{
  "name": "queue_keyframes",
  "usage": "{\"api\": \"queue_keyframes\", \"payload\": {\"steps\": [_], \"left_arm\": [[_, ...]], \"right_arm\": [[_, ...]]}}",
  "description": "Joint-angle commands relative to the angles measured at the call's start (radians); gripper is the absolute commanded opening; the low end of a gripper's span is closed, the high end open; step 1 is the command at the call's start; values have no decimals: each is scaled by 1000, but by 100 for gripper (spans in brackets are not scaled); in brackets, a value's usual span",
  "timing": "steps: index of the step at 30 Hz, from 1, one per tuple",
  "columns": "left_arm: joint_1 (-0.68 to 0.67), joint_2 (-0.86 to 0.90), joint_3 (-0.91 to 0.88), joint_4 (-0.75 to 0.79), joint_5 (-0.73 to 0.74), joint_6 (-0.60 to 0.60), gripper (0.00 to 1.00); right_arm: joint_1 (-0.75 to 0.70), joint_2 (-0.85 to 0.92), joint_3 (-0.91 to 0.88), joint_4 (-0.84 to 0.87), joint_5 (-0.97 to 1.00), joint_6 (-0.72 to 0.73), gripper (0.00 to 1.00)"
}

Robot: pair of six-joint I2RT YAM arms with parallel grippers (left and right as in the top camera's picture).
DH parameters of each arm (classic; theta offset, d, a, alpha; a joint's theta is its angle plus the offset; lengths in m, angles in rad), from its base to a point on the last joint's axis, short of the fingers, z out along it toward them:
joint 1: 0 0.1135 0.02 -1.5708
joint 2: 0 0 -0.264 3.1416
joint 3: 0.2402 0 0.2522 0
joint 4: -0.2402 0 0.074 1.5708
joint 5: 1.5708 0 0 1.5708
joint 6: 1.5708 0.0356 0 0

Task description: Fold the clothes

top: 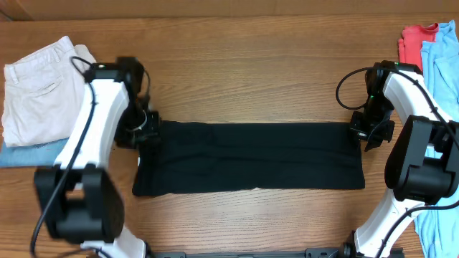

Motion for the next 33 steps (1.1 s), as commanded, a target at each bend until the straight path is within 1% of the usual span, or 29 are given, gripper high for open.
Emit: {"api": "queue_keyframes", "payload": {"steps": [1,4,9,11,15,20,21,25,26,27,33], "left_arm": [[-7,-62,24,60,122,52,70],[-7,-37,21,94,151,51,70],[-8,52,21,100,174,35,67],[-10,87,21,103,185,35,64],[-24,147,21,119,185,28,61],[-54,206,21,134,182,28,54],[-60,222,21,133,177,28,50],[-74,265,21,117,173,13,13],[-75,267,21,111,172,8,7],[-75,267,21,100,168,-2,4],[-75,254,21,-21,97,-10,4]], "right_arm": [[-3,-33,-3,0,-9,4,25],[-3,-33,-3,5,-13,4,25],[-3,-33,-3,6,-27,4,26],[-3,-33,-3,9,-27,4,26],[-3,-33,-3,13,-27,4,25],[-3,-33,-3,9,-27,4,26],[-3,-33,-3,8,-27,3,26],[-3,-33,-3,9,-27,3,26],[-3,-33,-3,9,-27,3,26],[-3,-33,-3,9,-27,3,26],[-3,-33,-3,10,-27,0,26]]}}
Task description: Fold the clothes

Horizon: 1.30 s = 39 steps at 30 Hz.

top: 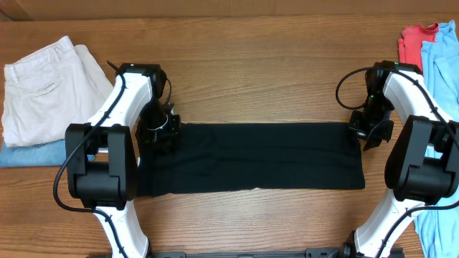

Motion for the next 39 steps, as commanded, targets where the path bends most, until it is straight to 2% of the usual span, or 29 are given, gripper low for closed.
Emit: {"api": "queue_keyframes", "payload": {"steps": [1,6,9,12,15,17,29,39], "left_arm": [[-3,-6,7,-60,-40,-14,4],[-3,-6,7,-132,-100,-34,4],[-3,-6,6,-122,-175,-80,6],[-3,-6,6,-89,-171,-82,10],[-3,-6,3,-61,-171,-98,19],[-7,-6,-5,-40,-167,-100,33],[-48,-6,-203,154,-145,-110,34],[-46,-6,-283,198,-172,-111,37]], "right_arm": [[-4,-33,-3,2,-5,1,26],[-4,-33,-3,2,-5,1,26],[-4,-33,-3,1,-5,1,26],[-4,-33,-3,-3,-4,1,26],[-4,-33,-3,-8,-4,0,26],[-4,-33,-3,-10,-4,0,26],[-13,-34,-3,0,-16,-6,26],[-127,-51,-2,17,-252,-212,33]]}}
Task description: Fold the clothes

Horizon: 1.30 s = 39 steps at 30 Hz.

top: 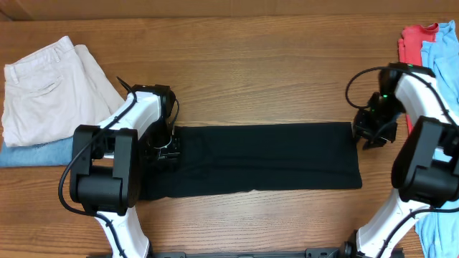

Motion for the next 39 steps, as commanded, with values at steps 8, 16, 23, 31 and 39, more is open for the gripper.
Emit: {"api": "queue_keyframes", "payload": {"steps": [8,16,23,31,39], "left_arm": [[0,29,-47,10,-26,-17,47],[0,29,-46,11,-26,-17,52],[0,29,-46,15,-25,-17,52],[0,29,-42,23,-24,-20,49],[0,27,73,-35,-25,-24,47]], "right_arm": [[-82,-45,-5,-29,-220,-190,47],[-81,-45,-105,32,-192,-193,66],[-71,-45,-254,127,-256,-192,72],[-53,-45,-288,142,-321,-191,4],[-80,-46,-227,161,-341,-171,4]]}}
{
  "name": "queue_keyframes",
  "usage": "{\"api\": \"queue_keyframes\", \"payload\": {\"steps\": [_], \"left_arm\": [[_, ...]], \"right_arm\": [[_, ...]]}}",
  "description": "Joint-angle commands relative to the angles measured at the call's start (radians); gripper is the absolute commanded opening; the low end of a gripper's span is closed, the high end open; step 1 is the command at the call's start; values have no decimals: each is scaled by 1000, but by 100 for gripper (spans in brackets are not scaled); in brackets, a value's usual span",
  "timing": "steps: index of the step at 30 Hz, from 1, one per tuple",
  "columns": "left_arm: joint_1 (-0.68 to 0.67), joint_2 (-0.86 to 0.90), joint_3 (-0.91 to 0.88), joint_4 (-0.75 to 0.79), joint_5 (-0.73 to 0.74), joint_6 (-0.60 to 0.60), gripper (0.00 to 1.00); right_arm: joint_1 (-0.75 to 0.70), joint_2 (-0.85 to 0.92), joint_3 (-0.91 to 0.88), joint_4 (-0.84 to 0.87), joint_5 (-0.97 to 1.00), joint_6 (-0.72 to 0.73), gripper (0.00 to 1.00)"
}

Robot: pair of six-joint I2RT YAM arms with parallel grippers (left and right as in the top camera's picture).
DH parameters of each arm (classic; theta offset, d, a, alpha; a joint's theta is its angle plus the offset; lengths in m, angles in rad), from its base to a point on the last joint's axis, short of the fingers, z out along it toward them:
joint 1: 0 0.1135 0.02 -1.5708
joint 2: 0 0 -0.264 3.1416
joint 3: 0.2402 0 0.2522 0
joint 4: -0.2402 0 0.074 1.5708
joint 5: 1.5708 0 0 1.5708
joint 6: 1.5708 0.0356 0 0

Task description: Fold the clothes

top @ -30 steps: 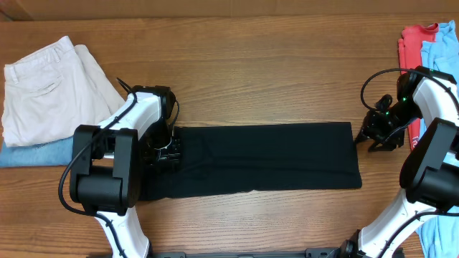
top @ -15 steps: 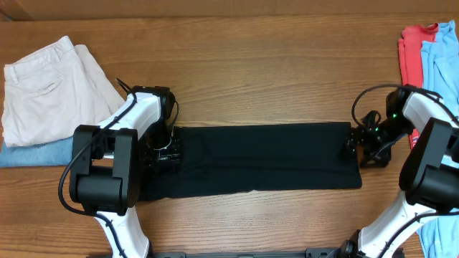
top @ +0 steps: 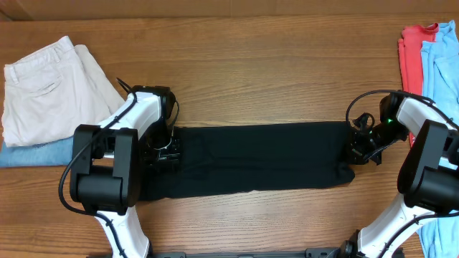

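A long black garment (top: 258,158) lies flat across the middle of the wooden table (top: 272,79). My left gripper (top: 169,149) sits on its upper left corner, where the cloth is drawn in to the right; the fingers are hidden under the wrist. My right gripper (top: 356,152) is down at the middle of the garment's right edge, which looks bunched and pulled inward. I cannot see whether the right fingers are open or shut.
Folded beige trousers (top: 43,86) lie on a folded blue piece (top: 36,152) at the far left. A red garment (top: 412,50) and a light blue garment (top: 441,64) lie at the right edge.
My right gripper has moved from the garment's upper right corner to the middle of its right edge, and that edge has shifted left and bunched. The left arm has not moved.
At first my left gripper was on the garment's upper left corner near the table's left third. In the later moments it stood further right, and the corner had come with it. The right gripper stayed by the upper right corner, and now it is lower on the right edge.
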Motion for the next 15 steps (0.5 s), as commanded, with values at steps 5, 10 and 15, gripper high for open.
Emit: {"api": "queue_keyframes", "payload": {"steps": [5,10,15], "left_arm": [[0,20,216,-87,-21,-13,53],[5,3,314,-119,-20,-13,61],[14,-12,324,-126,-14,-40,61]], "right_arm": [[-73,-17,182,-36,75,92,4],[-104,-40,343,-126,229,133,4],[-87,-74,424,-180,241,132,4]]}}
